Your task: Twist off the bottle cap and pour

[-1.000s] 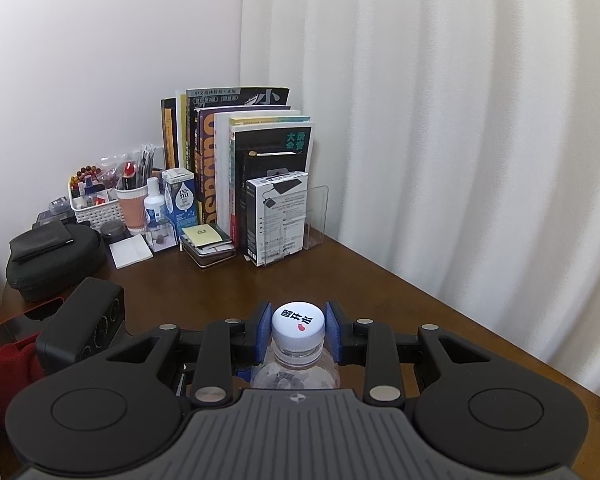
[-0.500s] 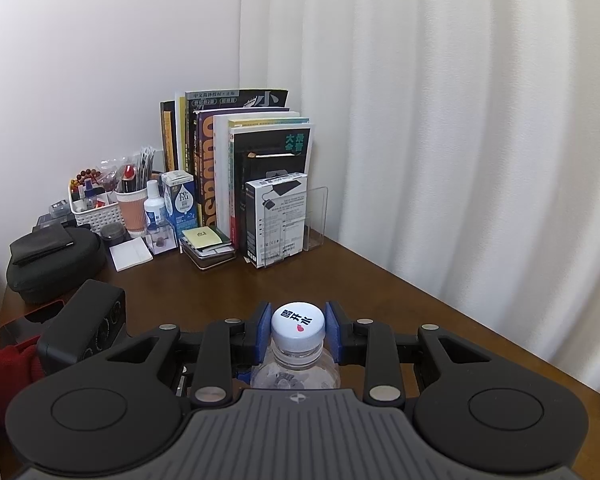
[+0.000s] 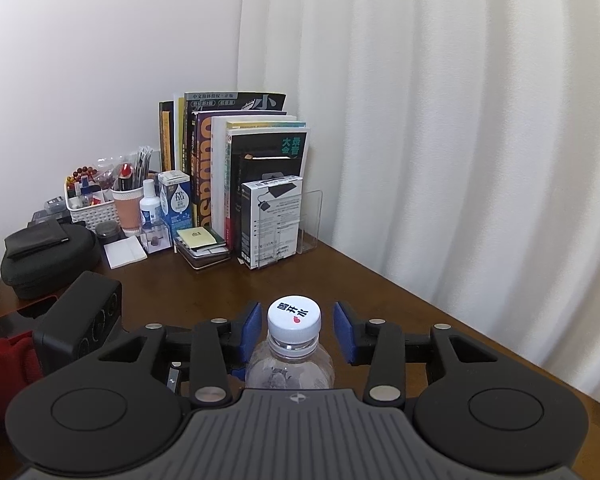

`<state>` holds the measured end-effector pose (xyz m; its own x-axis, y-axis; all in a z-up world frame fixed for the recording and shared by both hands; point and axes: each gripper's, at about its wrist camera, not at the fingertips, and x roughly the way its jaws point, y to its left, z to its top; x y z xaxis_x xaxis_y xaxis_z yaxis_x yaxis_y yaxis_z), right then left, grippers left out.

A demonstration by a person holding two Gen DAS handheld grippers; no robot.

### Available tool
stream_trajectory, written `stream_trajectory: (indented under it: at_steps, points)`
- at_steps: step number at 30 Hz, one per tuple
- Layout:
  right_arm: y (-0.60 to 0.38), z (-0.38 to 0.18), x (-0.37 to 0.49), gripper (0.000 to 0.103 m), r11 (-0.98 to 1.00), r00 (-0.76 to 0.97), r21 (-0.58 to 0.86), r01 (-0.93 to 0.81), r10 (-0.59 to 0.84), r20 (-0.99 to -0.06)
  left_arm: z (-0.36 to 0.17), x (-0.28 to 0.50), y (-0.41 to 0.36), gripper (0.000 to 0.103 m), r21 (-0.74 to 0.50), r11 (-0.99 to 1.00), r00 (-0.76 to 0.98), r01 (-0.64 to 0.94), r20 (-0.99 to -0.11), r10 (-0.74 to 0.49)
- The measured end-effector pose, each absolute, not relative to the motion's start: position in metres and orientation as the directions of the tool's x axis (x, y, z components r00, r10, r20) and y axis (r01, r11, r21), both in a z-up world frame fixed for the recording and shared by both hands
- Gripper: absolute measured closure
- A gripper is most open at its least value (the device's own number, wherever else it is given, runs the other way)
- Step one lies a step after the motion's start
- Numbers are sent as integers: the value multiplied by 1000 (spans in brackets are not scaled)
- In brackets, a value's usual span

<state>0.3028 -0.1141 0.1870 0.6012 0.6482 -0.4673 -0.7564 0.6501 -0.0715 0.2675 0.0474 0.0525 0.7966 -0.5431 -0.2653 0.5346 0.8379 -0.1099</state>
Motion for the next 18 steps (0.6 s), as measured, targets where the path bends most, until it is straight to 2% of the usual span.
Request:
stream_trajectory:
  at_steps: [6, 18]
  points:
    - [-109, 185, 293, 59, 646, 634, -152, -748, 629, -450, 52, 266, 47, 43, -111, 838, 797, 534, -266, -543]
    - [-107, 183, 292, 66, 644, 640, -165, -747, 630, -440, 54, 266, 46, 43, -115, 838, 795, 534, -269, -544]
